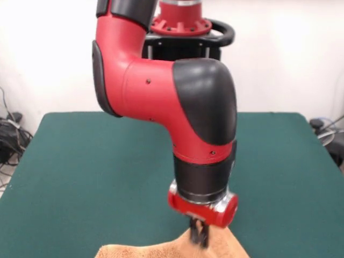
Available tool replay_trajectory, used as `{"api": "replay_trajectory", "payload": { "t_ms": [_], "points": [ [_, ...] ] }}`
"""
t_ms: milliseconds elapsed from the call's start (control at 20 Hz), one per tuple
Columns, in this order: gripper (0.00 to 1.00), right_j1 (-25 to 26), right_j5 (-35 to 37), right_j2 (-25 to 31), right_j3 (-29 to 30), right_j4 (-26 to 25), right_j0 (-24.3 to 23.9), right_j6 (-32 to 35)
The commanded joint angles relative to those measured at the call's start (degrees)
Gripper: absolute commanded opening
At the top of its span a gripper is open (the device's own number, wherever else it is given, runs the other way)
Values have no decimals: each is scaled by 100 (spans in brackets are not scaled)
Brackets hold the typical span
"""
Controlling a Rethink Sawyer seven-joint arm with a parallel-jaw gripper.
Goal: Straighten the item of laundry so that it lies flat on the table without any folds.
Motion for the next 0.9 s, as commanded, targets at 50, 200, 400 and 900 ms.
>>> {"api": "replay_trajectory", "payload": {
  "t_ms": [50,200,400,900],
  "points": [
    [0,44,-823,506,966,-374,-32,623],
    [0,223,-802,589,821,-385,-120,560],
    [0,364,-668,524,644,-402,-95,486],
    [0,471,-361,491,426,-473,-93,350]
  ]
}}
